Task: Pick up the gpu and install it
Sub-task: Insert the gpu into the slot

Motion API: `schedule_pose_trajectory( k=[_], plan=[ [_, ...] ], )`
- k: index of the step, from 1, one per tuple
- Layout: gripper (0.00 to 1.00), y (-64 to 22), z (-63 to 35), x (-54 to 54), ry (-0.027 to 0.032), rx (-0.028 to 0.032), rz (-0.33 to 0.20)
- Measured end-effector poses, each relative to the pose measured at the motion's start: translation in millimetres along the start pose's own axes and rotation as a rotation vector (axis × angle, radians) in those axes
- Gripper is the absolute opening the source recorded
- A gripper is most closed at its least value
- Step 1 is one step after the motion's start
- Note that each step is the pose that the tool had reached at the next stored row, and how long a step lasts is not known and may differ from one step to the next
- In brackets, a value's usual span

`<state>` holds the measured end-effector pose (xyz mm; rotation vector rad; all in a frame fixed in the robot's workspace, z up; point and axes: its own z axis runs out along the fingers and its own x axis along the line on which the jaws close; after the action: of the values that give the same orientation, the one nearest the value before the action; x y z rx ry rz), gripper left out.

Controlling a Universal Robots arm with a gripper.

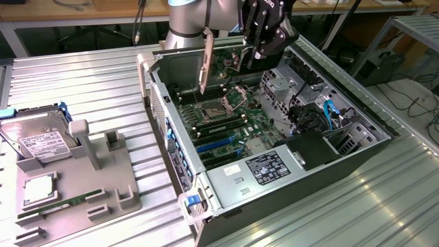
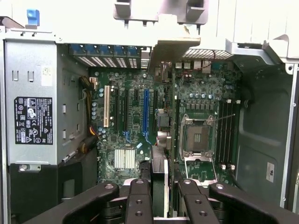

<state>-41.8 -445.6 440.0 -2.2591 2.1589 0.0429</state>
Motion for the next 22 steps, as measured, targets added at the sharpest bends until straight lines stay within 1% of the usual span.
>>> schedule_pose_trajectory(
  k=[6,9,22],
  plan=[
    [0.27,0.0,5.1,0.5,0.0,0.0,-0.002],
    [0.27,0.6,9.9,0.6,0.0,0.0044,-0.003],
    [0.27,1.0,20.0,0.9,0.0,0.0046,-0.004]
  ],
)
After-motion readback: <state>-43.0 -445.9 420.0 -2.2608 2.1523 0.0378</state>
